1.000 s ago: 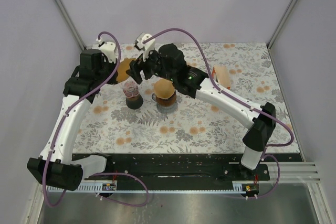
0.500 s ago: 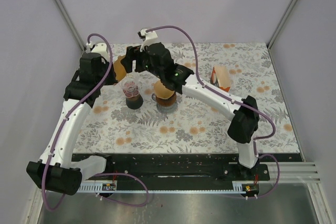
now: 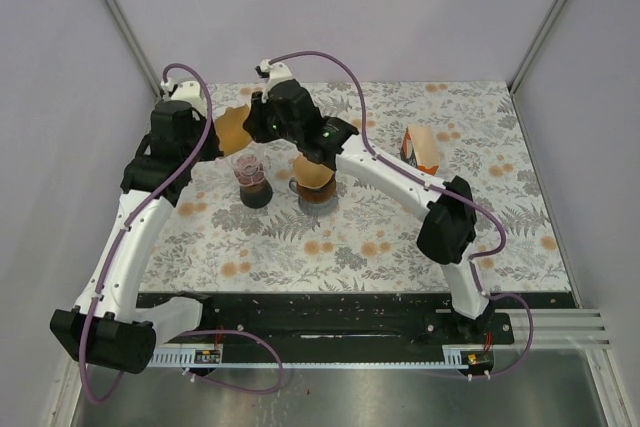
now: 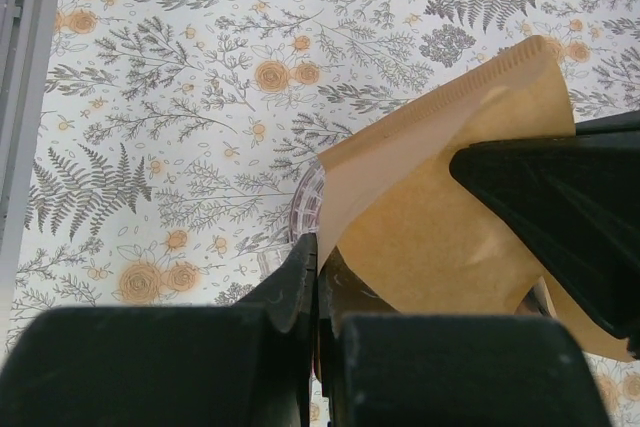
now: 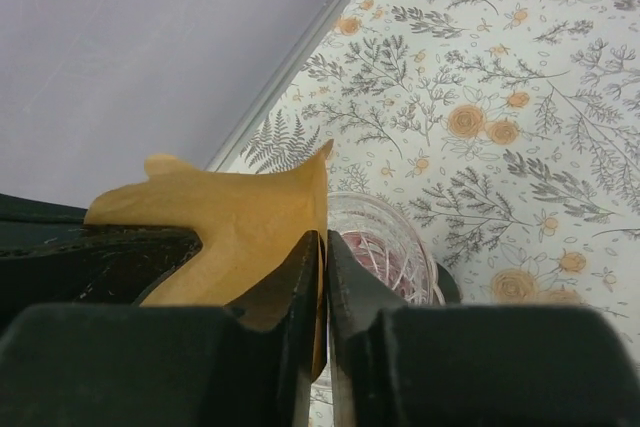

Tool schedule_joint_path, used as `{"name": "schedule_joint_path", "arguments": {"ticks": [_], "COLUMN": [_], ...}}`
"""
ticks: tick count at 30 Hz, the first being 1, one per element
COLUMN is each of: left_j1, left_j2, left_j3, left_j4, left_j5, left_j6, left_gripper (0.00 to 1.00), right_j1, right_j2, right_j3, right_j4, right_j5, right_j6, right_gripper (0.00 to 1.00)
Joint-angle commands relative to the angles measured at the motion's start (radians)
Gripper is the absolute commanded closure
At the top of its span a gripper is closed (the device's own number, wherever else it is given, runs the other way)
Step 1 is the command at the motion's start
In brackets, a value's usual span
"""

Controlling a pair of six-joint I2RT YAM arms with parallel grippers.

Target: Place the coffee filter in the dripper

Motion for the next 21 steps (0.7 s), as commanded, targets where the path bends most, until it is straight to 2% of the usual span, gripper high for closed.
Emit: {"name": "schedule_joint_path", "arguments": {"ticks": [1,3,5,6,9,14,21], "left_j1": [0.003,0.003,0.008,0.014,0.034,0.040,0.040], "left_j2": [-0.020,-0.017,-0.009,-0.007,-0.010,-0.006,0.031], "left_j3": [-0.002,0.001,0.013,0.019,0.039,0.061,0.032], "left_j4": [0.062,0.059,0.048,0.047,0.044,0.033,0.047], "left_j5": [0.000,0.023,0.027,0.030,0.037,0.066,0.217], "left_j6": [0.042,0.076,0.101,0.108,0.124,0.139,0.131], "left_gripper": [0.90,0.64,0.48,0.44,0.43,0.42,0.41], "right_j1": [-0.007,-0.007,-0.007,-0.007,-0.007,-0.007,-0.007], "right_j2": [0.024,0.071,0.151,0.186,0.255,0.223,0.229], "right_j3": [0.131,0.249,0.409,0.493,0.621,0.589,0.632], "right_j4": [-0.091,-0.218,-0.363,-0.428,-0.563,-0.596,-0.671], "right_j5": [-0.043,-0.059,-0.104,-0.118,-0.140,-0.144,-0.170], "right_j6": [-0.042,-0.070,-0.091,-0.100,-0.123,-0.146,-0.174], "right_gripper": [0.90,0.95,0.99,1.00,1.00,1.00,1.00]}}
